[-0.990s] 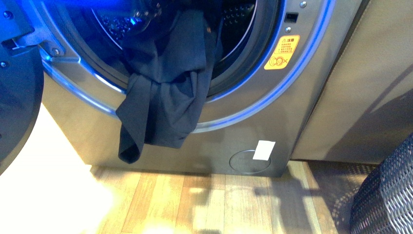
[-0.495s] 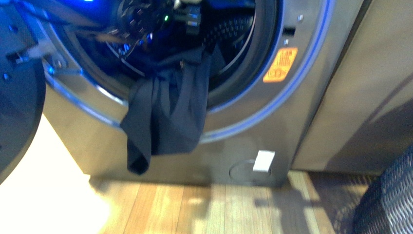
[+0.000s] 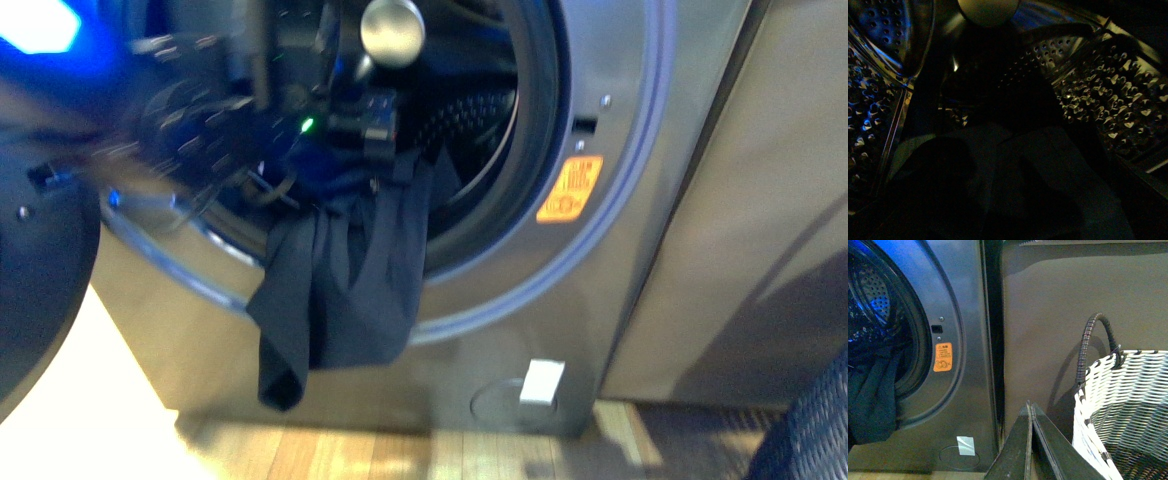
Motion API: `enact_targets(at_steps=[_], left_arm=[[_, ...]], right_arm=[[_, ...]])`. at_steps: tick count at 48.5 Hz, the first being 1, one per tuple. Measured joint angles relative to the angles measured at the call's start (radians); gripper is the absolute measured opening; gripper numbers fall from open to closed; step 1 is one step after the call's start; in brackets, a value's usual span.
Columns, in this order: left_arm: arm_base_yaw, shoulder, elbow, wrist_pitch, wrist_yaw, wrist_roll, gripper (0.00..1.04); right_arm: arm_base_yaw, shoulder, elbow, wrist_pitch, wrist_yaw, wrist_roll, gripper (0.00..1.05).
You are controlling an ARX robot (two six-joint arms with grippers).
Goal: Put clothes into washing machine
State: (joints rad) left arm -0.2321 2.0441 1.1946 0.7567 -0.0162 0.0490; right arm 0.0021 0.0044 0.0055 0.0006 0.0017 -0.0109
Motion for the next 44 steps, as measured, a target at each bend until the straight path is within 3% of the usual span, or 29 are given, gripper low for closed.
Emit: enact_targets(at_steps=[18,39,41,44], left_arm=[[-0.039,-0.409,-0.354,-0.005,0.127,0.021,0.98],[-0.006,-0.891,-0.441,-0.227,0.186,0.024,0.98],[-0.014,-0.924,-0.443,-0.261,0.133,0.018,0.96],[-0.027,-1.003,-0.456,-0.394,-0.066,-0.009,0.85]], right_arm=[[0.000,0.000,0.000,0.000,0.000,0.000,0.02],[0.000,0.000,0.000,0.000,0.000,0.000,0.02],[0.000,0.000,0.000,0.000,0.000,0.000,0.02],[0.000,0.000,0.000,0.000,0.000,0.000,0.02]])
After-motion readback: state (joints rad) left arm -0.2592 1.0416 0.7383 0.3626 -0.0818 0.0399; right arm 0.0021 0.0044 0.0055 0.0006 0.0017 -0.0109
